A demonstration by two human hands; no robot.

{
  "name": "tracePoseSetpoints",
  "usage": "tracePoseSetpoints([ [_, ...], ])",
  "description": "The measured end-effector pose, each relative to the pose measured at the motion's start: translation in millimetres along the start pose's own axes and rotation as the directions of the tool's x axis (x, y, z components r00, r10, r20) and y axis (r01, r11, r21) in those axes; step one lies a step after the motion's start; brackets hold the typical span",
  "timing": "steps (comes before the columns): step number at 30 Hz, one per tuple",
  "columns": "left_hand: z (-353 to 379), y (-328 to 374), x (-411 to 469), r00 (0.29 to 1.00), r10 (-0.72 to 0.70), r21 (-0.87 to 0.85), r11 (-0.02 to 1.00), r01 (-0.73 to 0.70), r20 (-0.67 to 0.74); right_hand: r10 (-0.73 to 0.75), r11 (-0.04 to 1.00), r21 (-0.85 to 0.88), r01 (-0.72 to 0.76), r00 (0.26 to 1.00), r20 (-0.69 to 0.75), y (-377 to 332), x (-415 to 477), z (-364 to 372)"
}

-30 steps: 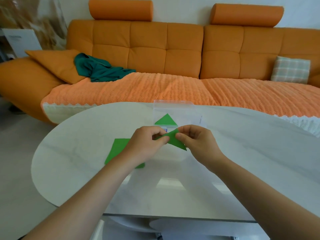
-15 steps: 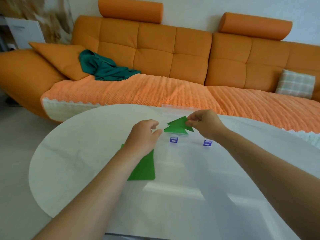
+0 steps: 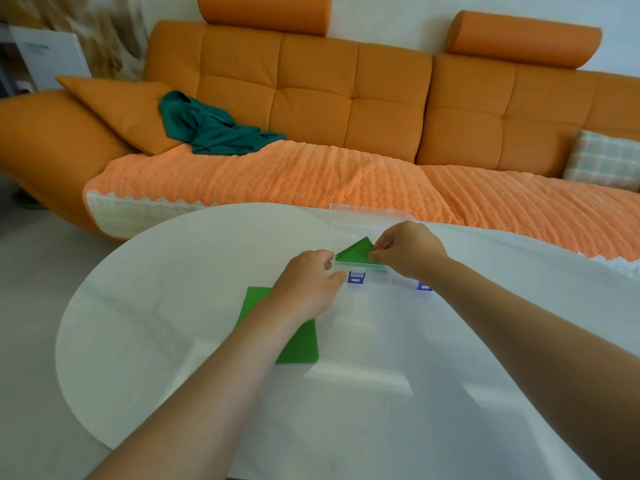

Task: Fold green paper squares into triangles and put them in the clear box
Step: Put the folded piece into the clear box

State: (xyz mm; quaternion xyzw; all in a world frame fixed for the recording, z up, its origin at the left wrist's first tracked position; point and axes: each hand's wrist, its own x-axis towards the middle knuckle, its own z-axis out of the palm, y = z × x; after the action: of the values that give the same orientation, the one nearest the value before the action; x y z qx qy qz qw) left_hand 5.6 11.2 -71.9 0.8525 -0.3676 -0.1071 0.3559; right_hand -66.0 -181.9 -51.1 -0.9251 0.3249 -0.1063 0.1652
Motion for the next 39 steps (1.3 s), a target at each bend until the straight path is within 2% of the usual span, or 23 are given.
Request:
tracePoseSetpoints([
  [5, -3, -2, -4, 0.999, 0.027, 0.032, 0.999, -0.027, -0.017, -0.044, 0.999, -0.014, 0.043, 0.997, -0.066, -2, -9, -6],
  [12, -28, -22, -27, 0.993, 0.116, 0.164, 0.980, -0.112, -0.018, -0.232, 0.954, 0.159, 0.255, 0.961, -0.149, -31, -45, -11],
  [14, -39, -30, -38, 0.991, 0.134, 0.213, 0.968, -0.132, 0.006, -0.346, 0.914, 0.201, 0.351, 0.936, -0.062, -47, -62, -5],
  [17, -54, -44, -56, 0.990, 0.120, 0.308, 0.942, -0.136, 0.071, -0.484, 0.869, 0.206, 0.449, 0.859, 0.166, -65, -86, 11],
  [20, -65, -58, -71, 0.978, 0.065, 0.358, 0.924, -0.135, 0.200, -0.515, 0.857, 0.180, 0.482, 0.798, 0.314, -72, -102, 29],
  [22, -68, -66, -79, 0.964, 0.050, 0.383, 0.911, -0.151, 0.261, -0.517, 0.853, 0.133, 0.505, 0.777, 0.360, -72, -108, 35],
  [30, -70, -77, -87, 0.967, 0.126, 0.306, 0.933, -0.192, 0.221, -0.500, 0.866, 0.184, 0.466, 0.818, 0.283, -71, -116, 36],
  [34, -76, -75, -86, 0.948, 0.272, 0.284, 0.907, -0.310, 0.165, -0.493, 0.865, 0.249, 0.434, 0.825, 0.275, -66, -120, 34],
  [39, -74, -72, -84, 0.946, 0.322, 0.214, 0.922, -0.323, 0.041, -0.543, 0.825, 0.231, 0.516, 0.837, 0.069, -62, -121, 43],
])
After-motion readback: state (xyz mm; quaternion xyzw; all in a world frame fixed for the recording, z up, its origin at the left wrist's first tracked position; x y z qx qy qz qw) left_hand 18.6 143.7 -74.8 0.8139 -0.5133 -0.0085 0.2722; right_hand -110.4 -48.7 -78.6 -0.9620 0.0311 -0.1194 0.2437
